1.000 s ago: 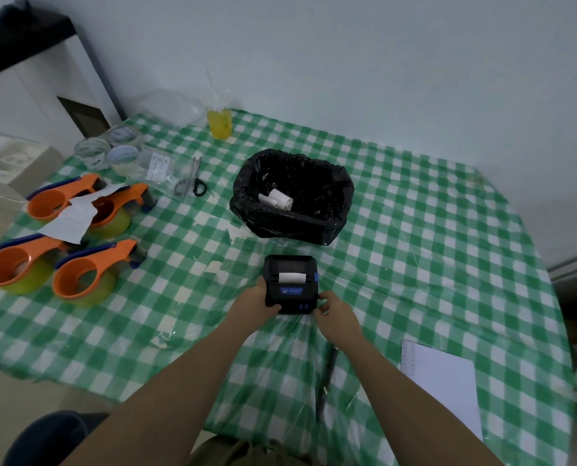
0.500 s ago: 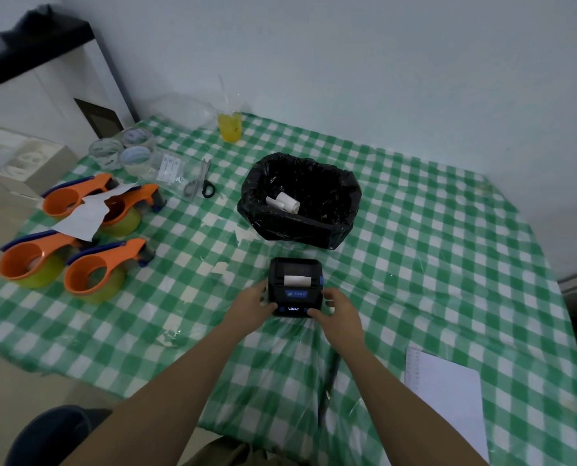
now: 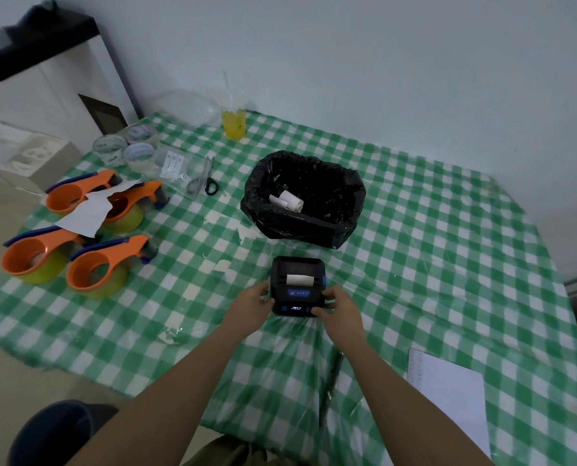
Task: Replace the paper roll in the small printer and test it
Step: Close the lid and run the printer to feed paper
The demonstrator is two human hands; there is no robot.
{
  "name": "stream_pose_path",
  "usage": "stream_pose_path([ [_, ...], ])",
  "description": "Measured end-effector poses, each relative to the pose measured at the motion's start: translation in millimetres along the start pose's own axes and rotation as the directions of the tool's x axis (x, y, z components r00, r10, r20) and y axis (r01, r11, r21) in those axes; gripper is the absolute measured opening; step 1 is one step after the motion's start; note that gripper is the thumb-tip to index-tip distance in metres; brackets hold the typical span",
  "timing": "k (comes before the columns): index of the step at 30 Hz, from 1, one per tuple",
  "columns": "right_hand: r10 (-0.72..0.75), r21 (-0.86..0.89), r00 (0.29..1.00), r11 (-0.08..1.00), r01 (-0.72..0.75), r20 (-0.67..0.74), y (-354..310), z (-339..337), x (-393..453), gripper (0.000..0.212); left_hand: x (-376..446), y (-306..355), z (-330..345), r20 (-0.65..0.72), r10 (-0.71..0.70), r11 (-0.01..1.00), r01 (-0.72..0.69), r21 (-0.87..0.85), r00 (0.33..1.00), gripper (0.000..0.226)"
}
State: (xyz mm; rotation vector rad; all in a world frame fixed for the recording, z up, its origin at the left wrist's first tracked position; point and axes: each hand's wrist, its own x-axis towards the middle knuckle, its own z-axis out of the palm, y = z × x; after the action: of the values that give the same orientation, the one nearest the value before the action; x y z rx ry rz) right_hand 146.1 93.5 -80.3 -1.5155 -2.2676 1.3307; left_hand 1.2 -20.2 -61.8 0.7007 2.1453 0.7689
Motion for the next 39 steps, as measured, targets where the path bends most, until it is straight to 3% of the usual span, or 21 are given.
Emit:
stream_pose_path([
  [39, -0.026, -0.006, 1.0, 1.0, 0.026, -0.002, 2.8, 1.9, 1.1, 0.022, -3.0, 6.4, -6.1, -0.026, -0.002, 1.0, 0.002, -0.002, 1.0, 0.042],
])
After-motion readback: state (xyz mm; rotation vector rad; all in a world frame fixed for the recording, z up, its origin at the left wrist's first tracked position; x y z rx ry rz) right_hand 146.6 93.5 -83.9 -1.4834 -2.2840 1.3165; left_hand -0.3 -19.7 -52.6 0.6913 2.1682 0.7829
